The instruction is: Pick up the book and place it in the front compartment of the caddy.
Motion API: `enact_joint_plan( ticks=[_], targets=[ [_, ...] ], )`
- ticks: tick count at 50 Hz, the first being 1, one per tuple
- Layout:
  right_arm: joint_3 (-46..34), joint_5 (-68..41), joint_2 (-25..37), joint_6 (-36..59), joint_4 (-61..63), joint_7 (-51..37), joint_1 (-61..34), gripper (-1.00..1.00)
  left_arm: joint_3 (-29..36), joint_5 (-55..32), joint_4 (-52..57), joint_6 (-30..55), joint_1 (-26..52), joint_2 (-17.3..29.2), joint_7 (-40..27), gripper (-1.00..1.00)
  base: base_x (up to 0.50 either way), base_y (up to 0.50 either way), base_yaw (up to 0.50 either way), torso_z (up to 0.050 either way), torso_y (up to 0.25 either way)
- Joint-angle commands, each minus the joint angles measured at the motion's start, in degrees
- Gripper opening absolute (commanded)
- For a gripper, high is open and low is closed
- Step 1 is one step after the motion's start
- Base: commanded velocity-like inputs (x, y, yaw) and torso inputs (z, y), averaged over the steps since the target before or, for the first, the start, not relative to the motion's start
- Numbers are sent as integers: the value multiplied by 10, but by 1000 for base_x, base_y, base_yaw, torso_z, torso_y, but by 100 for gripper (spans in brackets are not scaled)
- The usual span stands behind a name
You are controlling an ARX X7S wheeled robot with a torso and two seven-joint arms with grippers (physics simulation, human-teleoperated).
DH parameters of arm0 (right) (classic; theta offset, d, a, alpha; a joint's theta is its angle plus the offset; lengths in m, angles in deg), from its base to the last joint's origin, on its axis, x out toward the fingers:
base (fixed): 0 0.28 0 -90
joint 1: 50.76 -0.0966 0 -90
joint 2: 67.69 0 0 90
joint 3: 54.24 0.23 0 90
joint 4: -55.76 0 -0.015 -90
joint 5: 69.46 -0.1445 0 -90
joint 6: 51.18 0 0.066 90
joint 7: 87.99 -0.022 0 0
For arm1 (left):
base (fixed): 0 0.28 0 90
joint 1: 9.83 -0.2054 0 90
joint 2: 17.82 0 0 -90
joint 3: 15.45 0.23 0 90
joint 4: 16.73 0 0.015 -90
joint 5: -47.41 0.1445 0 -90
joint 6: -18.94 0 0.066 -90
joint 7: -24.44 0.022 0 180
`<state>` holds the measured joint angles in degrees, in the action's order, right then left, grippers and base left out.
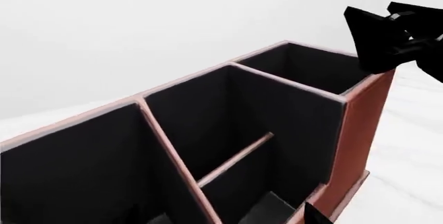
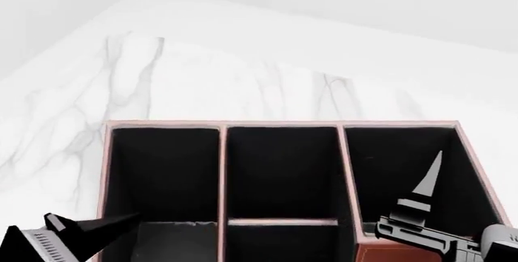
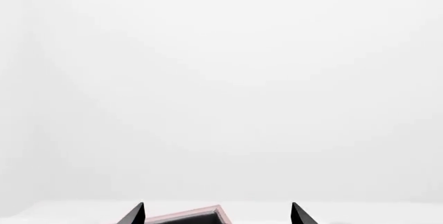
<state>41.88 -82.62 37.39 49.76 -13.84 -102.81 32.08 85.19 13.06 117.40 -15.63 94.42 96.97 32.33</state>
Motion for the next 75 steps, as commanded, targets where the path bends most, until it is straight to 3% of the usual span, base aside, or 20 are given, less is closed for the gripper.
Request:
enact_joint_plan(
  ticks=[1, 12, 27, 38, 58, 75],
  targets=[
    [21, 11, -4, -7, 2, 9, 6, 100, -21, -127, 48, 137, 29, 12, 55, 100, 0, 0, 0, 0, 0],
    [18, 16, 1, 0, 7, 2, 2, 100, -66, -270, 53, 242, 65, -8, 42, 100, 0, 0, 0, 0, 0],
    [14, 31, 3, -21, -12, -5, 6, 100, -36, -325, 67, 264, 76, 12, 46, 100, 0, 0, 0, 0, 0],
    [11, 43, 4, -34, -13, -14, 9, 100, 27, -296, 68, 253, 80, 32, 59, 100, 0, 0, 0, 0, 0],
    [4, 52, 8, -50, -20, -19, 14, 100, 80, -315, 88, 237, 89, 54, 87, 100, 0, 0, 0, 0, 0],
    [1, 51, 11, -52, -21, -22, 15, 100, 202, -158, 16, 154, 96, 83, 144, 100, 0, 0, 0, 0, 0]
  ],
)
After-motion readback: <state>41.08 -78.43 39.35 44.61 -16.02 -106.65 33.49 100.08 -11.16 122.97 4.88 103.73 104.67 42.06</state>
